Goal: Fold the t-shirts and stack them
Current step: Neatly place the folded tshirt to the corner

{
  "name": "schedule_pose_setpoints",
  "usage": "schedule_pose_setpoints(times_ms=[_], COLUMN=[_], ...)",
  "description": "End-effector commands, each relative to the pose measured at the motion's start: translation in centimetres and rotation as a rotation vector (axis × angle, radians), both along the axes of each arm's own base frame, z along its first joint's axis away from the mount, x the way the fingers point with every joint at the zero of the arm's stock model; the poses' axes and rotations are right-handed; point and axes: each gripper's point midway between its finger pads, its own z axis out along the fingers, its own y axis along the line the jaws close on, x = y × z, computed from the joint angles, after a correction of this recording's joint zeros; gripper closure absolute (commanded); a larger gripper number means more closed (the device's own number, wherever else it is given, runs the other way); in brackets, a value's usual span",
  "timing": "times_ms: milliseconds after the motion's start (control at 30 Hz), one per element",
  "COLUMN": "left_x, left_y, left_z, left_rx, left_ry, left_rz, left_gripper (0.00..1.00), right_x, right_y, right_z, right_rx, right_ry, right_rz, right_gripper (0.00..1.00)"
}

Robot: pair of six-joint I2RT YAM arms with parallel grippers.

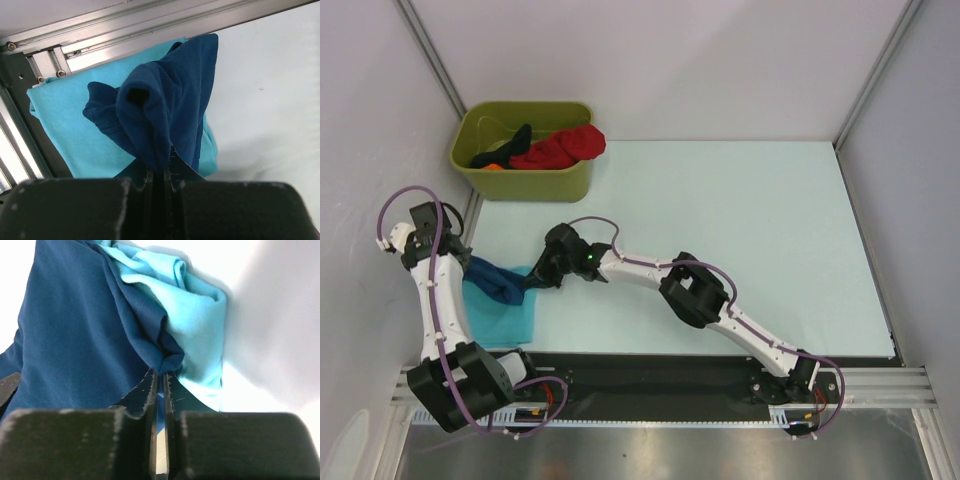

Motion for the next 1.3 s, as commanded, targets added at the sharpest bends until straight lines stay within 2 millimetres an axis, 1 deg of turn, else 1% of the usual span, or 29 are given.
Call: schedule_pose_setpoints(times_ms=[0,100,167,267,333,367,433,467,533,633,733,833,867,967,1033,1067,1100,1167,1200,1233,1267], left_x=[0.3,0.0,-0.2,-1.6,-2.0,-1.9,-2.0,-1.9,-1.3,-0.6,-0.4,-0.5,-0.6,-1.6,-2.1,-2.3,-2.5,-2.9,-3.1,-3.3,-3.4], left_y=[0.6,0.5,0.6,0.5,0.6,0.6,0.5,0.5,0.3,0.6,1.1,1.2,1.1,1.0,1.0,1.1,1.0,0.9,0.9,0.8,0.7], left_z=[1.5,1.2,1.1,0.2,0.0,-0.1,-0.3,-0.2,0.0,0.9,1.5,1.3,1.2,-0.1,-0.5,-0.7,-1.0,-1.5,-1.7,-1.9,-2.2], left_rx=[0.013,0.003,0.003,-0.017,-0.025,-0.026,-0.038,-0.037,-0.044,-0.027,-0.009,-0.01,-0.01,-0.02,-0.017,-0.018,-0.022,-0.039,-0.042,-0.047,-0.052], left_ry=[-0.034,-0.017,-0.006,0.04,0.044,0.039,0.032,0.023,0.003,-0.02,-0.015,0.001,0.007,0.046,0.067,0.075,0.082,0.097,0.104,0.113,0.118], left_rz=[0.011,-0.004,-0.01,0.023,0.035,0.033,0.031,0.029,0.007,-0.015,-0.015,-0.019,-0.019,-0.001,0.016,0.022,0.026,0.046,0.054,0.059,0.063], left_gripper=[1.0,1.0,1.0,1.0,1.0,1.0,1.0,0.99,1.0,1.0,1.0,1.0,1.0,1.0,0.99,1.0,1.0,1.0,1.0,1.0,1.0], right_x=[1.0,1.7,2.7,4.2,4.9,5.5,5.9,6.6,7.0,7.3,7.3,7.0,6.9,6.3,5.9,5.8,5.7,5.6,5.7,5.9,6.7], right_y=[0.8,0.7,0.3,-0.5,-0.8,-1.0,-1.2,-1.4,-1.5,-1.5,-1.3,-1.2,-1.2,-1.0,-0.9,-1.0,-1.2,-1.7,-2.2,-2.7,-3.3], right_z=[1.3,1.5,1.8,2.3,2.9,3.1,3.5,3.8,3.7,3.3,2.7,2.2,1.7,0.9,0.7,0.6,0.1,0.2,0.8,1.2,1.6], right_rx=[0.055,0.056,0.052,0.049,0.047,0.046,0.05,0.058,0.06,0.065,0.074,0.073,0.07,0.07,0.068,0.067,0.055,0.051,0.05,0.044,0.033], right_ry=[-0.034,-0.097,-0.136,-0.181,-0.209,-0.218,-0.233,-0.238,-0.238,-0.224,-0.206,-0.195,-0.181,-0.155,-0.146,-0.141,-0.126,-0.112,-0.127,-0.138,-0.165], right_rz=[0.009,0.031,0.034,0.035,0.036,0.031,0.03,0.023,0.021,0.02,0.016,0.02,0.02,0.03,0.036,0.037,0.04,0.055,0.061,0.061,0.051], right_gripper=[1.0,1.0,1.0,1.0,1.0,1.0,1.0,1.0,1.0,1.0,1.0,1.0,1.0,1.0,1.0,0.98,0.93,0.87,0.83,0.81,0.78])
